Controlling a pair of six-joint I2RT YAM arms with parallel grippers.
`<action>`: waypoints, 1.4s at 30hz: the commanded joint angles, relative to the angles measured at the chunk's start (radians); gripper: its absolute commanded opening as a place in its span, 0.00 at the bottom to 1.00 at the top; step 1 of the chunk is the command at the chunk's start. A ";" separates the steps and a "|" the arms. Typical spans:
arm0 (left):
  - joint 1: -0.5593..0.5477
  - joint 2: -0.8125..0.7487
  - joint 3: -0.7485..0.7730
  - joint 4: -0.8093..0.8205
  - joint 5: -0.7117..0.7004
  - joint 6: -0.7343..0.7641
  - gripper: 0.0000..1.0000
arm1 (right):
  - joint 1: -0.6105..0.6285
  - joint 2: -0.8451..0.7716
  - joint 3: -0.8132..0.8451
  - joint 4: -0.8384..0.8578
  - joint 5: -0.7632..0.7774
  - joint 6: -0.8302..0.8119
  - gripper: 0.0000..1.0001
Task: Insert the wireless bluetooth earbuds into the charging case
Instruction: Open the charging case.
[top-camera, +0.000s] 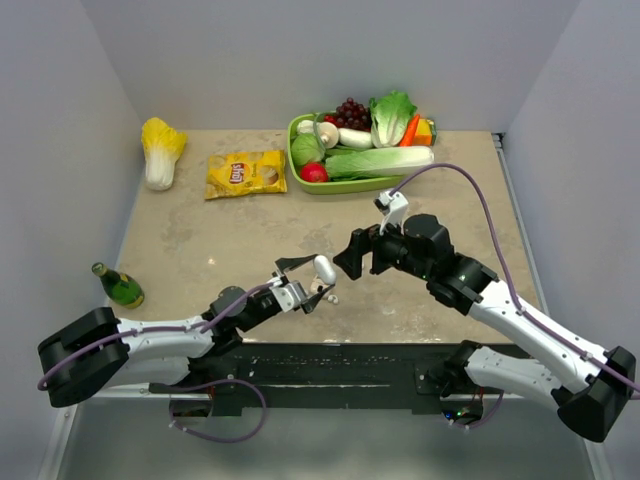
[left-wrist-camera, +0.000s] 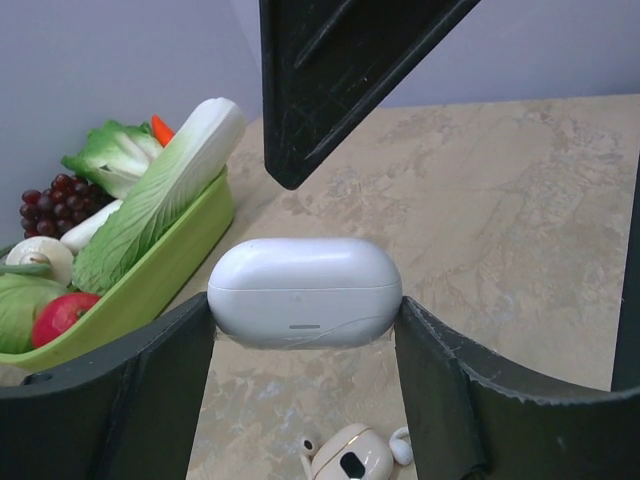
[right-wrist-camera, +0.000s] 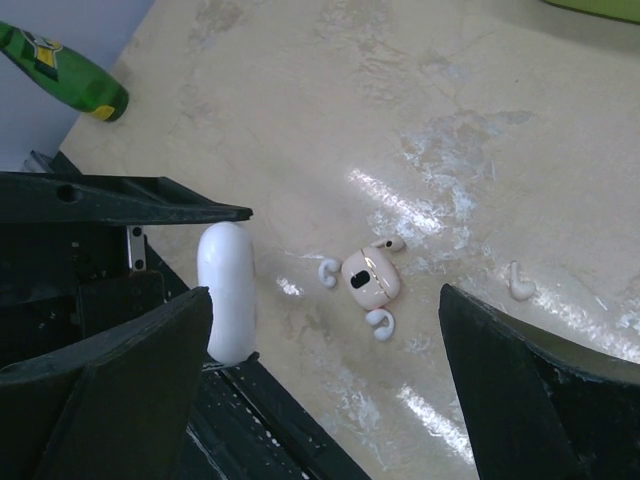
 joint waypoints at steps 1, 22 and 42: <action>-0.001 0.008 0.042 -0.013 -0.006 0.012 0.00 | 0.015 0.016 0.023 0.066 -0.060 0.002 0.98; -0.021 -0.003 0.035 -0.007 -0.014 0.020 0.00 | 0.041 0.125 0.020 0.054 -0.043 -0.011 0.92; -0.040 -0.072 -0.014 0.006 -0.101 0.030 0.00 | 0.043 0.065 -0.003 0.015 0.052 0.025 0.89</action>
